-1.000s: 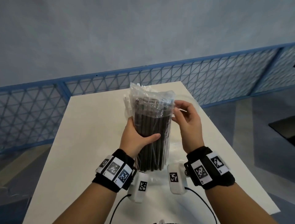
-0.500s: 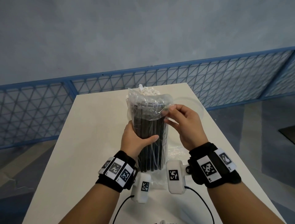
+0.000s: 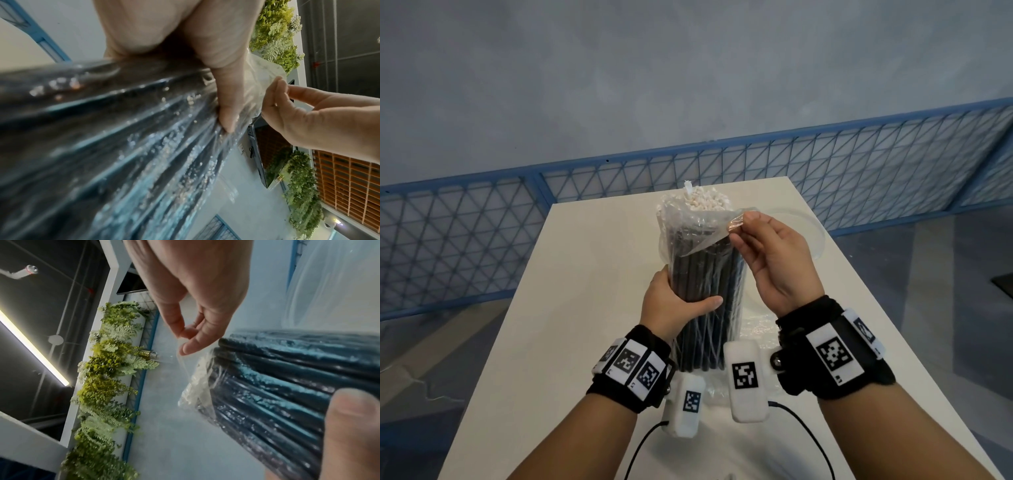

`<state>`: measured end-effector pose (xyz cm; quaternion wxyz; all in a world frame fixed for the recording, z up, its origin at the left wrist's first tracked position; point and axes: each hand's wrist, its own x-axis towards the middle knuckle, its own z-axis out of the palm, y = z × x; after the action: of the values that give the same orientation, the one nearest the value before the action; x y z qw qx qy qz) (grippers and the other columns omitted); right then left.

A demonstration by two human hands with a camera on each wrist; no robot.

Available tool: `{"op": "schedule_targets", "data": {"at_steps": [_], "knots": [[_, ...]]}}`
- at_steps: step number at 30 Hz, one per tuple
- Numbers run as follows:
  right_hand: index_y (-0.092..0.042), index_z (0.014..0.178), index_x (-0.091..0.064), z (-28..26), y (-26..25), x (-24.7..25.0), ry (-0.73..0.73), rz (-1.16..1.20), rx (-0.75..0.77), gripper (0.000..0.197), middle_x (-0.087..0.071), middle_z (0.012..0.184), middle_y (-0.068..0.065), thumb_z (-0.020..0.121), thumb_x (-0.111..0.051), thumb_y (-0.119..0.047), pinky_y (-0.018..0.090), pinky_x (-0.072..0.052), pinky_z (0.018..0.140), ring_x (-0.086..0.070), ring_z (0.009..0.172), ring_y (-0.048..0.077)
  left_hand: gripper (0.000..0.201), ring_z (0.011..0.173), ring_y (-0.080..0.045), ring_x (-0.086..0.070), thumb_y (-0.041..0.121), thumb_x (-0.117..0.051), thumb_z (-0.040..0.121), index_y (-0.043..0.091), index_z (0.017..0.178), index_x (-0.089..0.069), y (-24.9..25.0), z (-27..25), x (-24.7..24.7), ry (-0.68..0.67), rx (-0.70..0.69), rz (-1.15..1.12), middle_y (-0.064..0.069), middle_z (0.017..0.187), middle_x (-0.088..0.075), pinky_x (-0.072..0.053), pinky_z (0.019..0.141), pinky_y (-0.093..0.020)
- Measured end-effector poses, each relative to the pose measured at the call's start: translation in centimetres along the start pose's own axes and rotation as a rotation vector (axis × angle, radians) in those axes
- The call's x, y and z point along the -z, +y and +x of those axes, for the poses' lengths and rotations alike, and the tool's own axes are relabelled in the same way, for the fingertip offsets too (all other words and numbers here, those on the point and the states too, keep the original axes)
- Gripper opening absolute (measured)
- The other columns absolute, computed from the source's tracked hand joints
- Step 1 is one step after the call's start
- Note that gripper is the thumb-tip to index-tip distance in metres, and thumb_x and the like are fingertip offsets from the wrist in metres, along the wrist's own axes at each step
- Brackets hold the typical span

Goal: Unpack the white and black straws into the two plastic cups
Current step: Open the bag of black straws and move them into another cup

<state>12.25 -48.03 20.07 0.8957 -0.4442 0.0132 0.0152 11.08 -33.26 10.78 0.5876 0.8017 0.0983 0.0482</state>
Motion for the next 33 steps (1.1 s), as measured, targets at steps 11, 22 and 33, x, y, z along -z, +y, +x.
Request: {"op": "schedule_targets", "data": {"at_steps": [11,22,33], "knots": [[-0.021,0.108,-0.053,0.1,-0.4,2.2,-0.112,-1.343,0.814,0.058,-0.036,0.125,0.002,0.064,-0.073,-0.053,0.028,-0.035,0.102,-0.044,0.112,0.016,0.066,0.096,-0.012,-0.063,0.029,-0.090,0.050,0.020,0.107,-0.057,0.1,-0.5,-0.2,-0.094,0.015,0.012,0.002,0.103,-0.067,-0.053,0.085,-0.033],[-0.022,0.082,-0.067,1.9,-3.0,0.0,-0.090,-1.425,0.996,0.018,-0.054,0.104,-0.007,0.077,-0.062,-0.039,0.045,-0.037,0.099,-0.043,0.095,0.004,0.062,0.099,-0.014,-0.063,0.026,-0.091,0.050,0.022,0.103,-0.058,-0.5,-0.8,0.0,-0.156,0.029,0.039,0.005,0.104,-0.066,-0.052,0.087,-0.033],[-0.018,0.098,-0.046,4.7,-4.5,-1.9,-0.141,-0.906,0.487,0.030,-0.063,0.098,-0.004,0.082,-0.069,-0.030,0.021,-0.052,0.086,-0.064,0.095,0.009,0.061,0.100,-0.010,-0.064,0.022,-0.091,0.051,0.022,0.105,-0.060,-0.4,-1.0,-0.1,-0.188,0.019,-0.025,0.010,0.101,-0.068,-0.052,0.089,-0.033]]}}
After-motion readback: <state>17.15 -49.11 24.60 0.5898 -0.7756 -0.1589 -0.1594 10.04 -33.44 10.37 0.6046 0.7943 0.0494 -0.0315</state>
